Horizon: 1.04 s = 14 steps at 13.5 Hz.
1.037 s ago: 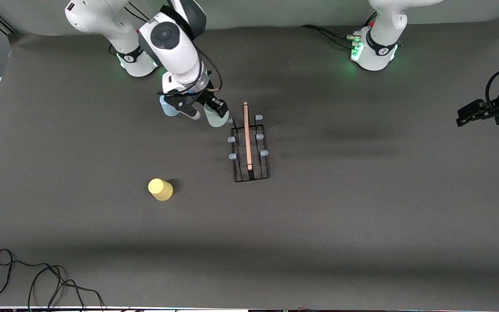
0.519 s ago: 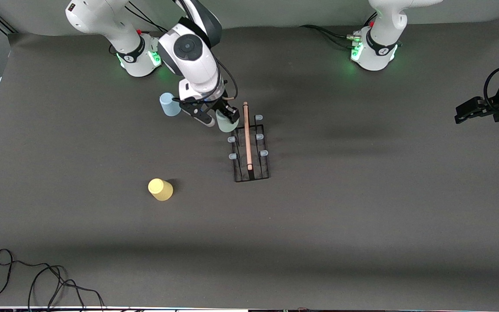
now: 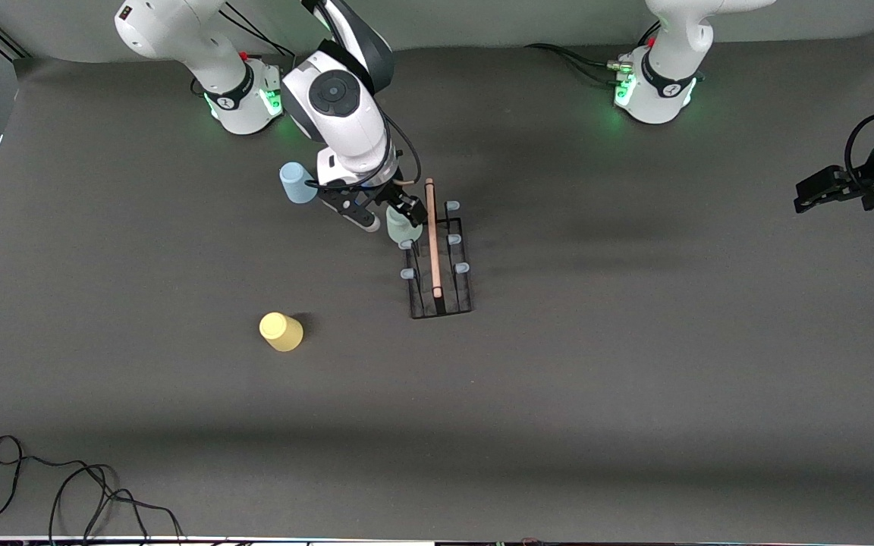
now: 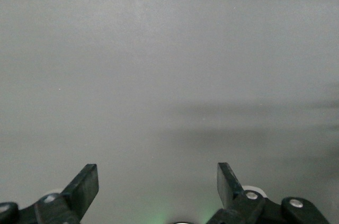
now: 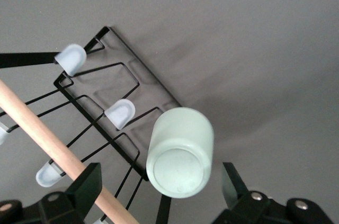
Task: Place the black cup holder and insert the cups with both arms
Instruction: 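Release the green cup and move the right gripper to the yellow cup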
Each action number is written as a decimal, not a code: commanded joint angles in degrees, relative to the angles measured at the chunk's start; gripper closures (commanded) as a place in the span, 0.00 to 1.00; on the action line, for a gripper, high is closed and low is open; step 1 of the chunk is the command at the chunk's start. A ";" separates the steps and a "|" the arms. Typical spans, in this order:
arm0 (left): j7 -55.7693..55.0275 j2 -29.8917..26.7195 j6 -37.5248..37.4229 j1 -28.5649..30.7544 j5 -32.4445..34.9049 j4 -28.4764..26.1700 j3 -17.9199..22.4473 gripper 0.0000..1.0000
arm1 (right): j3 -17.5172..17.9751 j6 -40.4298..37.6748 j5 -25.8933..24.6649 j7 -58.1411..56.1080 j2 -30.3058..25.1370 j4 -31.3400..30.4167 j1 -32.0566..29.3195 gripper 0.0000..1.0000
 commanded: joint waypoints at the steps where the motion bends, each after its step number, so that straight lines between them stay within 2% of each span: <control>1: -0.22 -0.44 -0.78 -0.55 0.32 0.83 0.16 0.00 | -6.28 -13.79 -0.16 -11.10 -0.28 8.56 -0.68 0.00; 4: -0.31 -0.44 -0.87 -0.55 0.23 0.83 0.16 0.00 | -15.61 -15.68 0.02 -25.95 -0.63 9.64 -0.68 0.00; 7: -0.40 -0.35 -1.04 -0.64 0.23 0.91 0.16 0.00 | -23.78 -14.02 0.98 -40.81 1.82 9.11 -1.37 0.00; 10: -0.49 -0.18 -2.01 -0.38 0.15 2.15 0.24 0.00 | -24.77 -9.20 7.64 -50.49 5.69 6.92 -6.20 0.00; 14: -0.49 -0.09 -3.06 -0.46 0.06 3.20 0.24 0.00 | -24.77 1.79 14.16 -53.68 11.49 2.96 -6.56 0.00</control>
